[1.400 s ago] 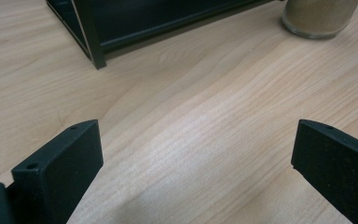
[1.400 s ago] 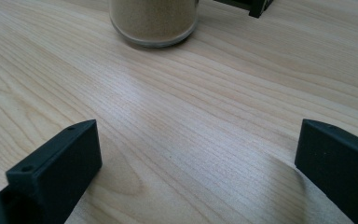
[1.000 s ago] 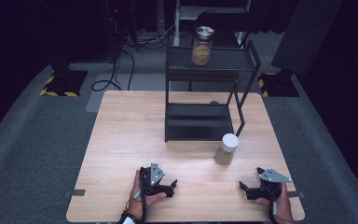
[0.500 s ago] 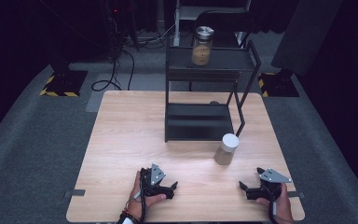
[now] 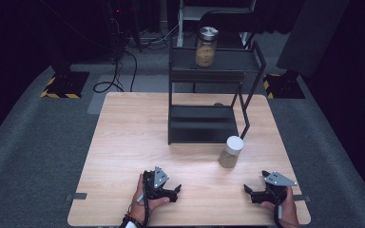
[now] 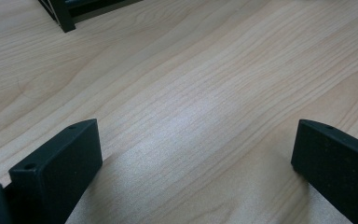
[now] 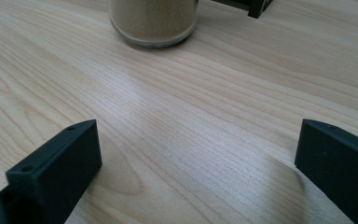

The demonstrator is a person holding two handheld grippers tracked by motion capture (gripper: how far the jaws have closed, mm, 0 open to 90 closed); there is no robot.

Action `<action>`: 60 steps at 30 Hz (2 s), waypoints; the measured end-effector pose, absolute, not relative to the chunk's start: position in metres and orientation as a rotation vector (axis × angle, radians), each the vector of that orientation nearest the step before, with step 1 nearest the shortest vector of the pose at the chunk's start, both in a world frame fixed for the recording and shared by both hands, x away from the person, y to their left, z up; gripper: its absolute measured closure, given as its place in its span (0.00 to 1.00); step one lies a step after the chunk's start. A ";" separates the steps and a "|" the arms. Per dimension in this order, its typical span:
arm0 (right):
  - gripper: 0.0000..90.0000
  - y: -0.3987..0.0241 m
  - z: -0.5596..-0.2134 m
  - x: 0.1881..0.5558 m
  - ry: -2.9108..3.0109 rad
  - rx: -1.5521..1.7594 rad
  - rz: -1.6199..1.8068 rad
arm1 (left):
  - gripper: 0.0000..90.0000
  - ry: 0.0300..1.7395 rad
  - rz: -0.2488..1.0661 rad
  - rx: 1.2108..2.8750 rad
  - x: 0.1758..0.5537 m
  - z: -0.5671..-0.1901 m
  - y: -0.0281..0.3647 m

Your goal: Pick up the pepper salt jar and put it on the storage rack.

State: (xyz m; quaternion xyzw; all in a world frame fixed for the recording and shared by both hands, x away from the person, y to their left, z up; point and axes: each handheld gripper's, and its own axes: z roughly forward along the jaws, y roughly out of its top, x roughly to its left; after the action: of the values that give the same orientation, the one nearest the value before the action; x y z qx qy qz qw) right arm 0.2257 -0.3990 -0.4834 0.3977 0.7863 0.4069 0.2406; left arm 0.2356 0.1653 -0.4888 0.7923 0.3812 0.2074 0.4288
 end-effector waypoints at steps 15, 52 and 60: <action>0.02 -0.407 -0.479 0.222 2.128 1.075 1.195 | 0.02 0.956 0.519 1.976 0.236 -0.489 0.164; 0.02 -0.357 -0.442 0.264 2.010 1.057 1.388 | 0.02 0.950 0.525 1.978 0.235 -0.489 0.164; 0.09 -0.348 -0.444 0.270 1.994 1.053 1.414 | 0.02 0.949 0.526 1.978 0.235 -0.489 0.164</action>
State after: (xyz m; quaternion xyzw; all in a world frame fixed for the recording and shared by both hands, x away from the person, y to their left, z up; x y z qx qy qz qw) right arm 0.2704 -0.3477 -0.4443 0.3844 0.7277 0.5160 0.2376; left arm 0.2351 0.1638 -0.4890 0.7923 0.3800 0.2107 0.4284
